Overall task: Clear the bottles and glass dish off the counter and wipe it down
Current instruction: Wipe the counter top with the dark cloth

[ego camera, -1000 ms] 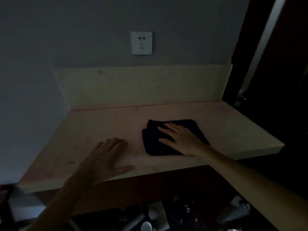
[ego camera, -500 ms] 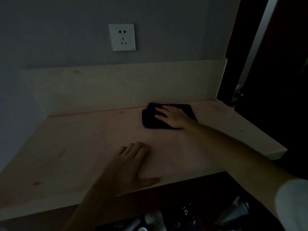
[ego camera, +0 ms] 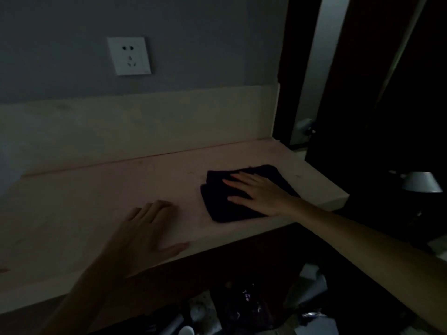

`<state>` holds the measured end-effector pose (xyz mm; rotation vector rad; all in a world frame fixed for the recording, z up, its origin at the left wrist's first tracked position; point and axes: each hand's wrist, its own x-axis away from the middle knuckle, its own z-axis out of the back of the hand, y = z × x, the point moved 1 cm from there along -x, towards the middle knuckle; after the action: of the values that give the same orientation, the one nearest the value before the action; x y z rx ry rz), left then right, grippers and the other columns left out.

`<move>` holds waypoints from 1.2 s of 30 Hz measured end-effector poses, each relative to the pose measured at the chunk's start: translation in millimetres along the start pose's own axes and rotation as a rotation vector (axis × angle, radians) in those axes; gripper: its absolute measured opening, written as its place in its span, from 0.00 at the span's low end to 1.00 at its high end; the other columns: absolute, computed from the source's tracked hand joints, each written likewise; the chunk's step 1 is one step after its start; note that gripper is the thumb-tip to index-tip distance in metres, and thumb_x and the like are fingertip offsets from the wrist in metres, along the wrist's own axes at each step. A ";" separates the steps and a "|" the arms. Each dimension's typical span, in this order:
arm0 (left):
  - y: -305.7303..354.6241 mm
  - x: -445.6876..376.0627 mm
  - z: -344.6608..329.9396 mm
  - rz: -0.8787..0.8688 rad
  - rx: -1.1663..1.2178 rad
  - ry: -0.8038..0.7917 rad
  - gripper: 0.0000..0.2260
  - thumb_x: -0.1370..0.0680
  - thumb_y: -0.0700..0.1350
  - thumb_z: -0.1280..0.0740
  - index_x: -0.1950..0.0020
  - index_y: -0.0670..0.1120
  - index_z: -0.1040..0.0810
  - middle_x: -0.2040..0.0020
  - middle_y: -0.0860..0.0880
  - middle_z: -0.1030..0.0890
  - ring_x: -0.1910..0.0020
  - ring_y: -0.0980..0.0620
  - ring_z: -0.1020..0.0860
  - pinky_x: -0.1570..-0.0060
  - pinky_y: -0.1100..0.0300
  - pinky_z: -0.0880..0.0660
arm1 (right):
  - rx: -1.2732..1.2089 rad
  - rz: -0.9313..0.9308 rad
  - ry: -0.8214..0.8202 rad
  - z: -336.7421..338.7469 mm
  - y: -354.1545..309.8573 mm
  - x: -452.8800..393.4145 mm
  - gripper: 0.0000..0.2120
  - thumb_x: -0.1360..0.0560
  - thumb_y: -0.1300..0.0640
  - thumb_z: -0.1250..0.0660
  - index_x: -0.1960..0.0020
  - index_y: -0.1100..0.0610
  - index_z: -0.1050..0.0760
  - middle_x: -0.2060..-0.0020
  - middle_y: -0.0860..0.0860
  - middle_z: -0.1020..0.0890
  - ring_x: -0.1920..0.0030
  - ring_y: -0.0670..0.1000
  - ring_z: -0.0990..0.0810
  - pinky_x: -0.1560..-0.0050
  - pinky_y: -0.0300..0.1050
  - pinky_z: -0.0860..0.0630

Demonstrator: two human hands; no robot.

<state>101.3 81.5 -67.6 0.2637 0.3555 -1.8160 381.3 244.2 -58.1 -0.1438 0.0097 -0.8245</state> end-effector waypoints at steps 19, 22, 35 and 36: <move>44.2 -54.4 -14.6 -0.112 0.057 -0.032 0.34 0.28 0.76 0.43 0.34 0.53 0.25 0.36 0.53 0.24 0.43 0.50 0.23 0.47 0.53 0.25 | 0.010 -0.325 0.002 30.8 149.4 -141.8 0.34 0.26 0.27 0.59 0.23 0.38 0.52 0.21 0.46 0.50 0.22 0.51 0.50 0.24 0.57 0.50; 46.0 -52.4 -13.5 -0.094 0.063 -0.050 0.35 0.28 0.75 0.43 0.32 0.52 0.25 0.35 0.53 0.25 0.41 0.51 0.23 0.47 0.53 0.25 | 0.009 -0.301 0.002 27.5 142.5 -118.2 0.36 0.27 0.26 0.60 0.23 0.37 0.54 0.21 0.46 0.50 0.21 0.50 0.51 0.24 0.56 0.51; 23.9 -23.6 4.0 -0.021 0.050 -0.090 0.31 0.25 0.72 0.44 0.32 0.52 0.27 0.35 0.54 0.26 0.39 0.52 0.24 0.44 0.58 0.31 | 0.010 -0.221 -0.033 23.0 122.3 18.5 0.34 0.28 0.27 0.60 0.23 0.36 0.52 0.21 0.42 0.49 0.22 0.46 0.52 0.25 0.49 0.51; 15.0 -16.6 6.2 -0.005 0.040 -0.107 0.31 0.25 0.72 0.44 0.31 0.53 0.27 0.34 0.54 0.26 0.38 0.53 0.24 0.43 0.59 0.31 | 0.003 -0.211 -0.037 24.3 127.0 7.1 0.42 0.34 0.21 0.66 0.23 0.36 0.51 0.21 0.42 0.50 0.22 0.47 0.52 0.24 0.50 0.50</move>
<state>120.2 90.3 -57.4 0.1926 0.2452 -1.8359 480.5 327.1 -50.4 -0.1588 -0.0423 -1.0319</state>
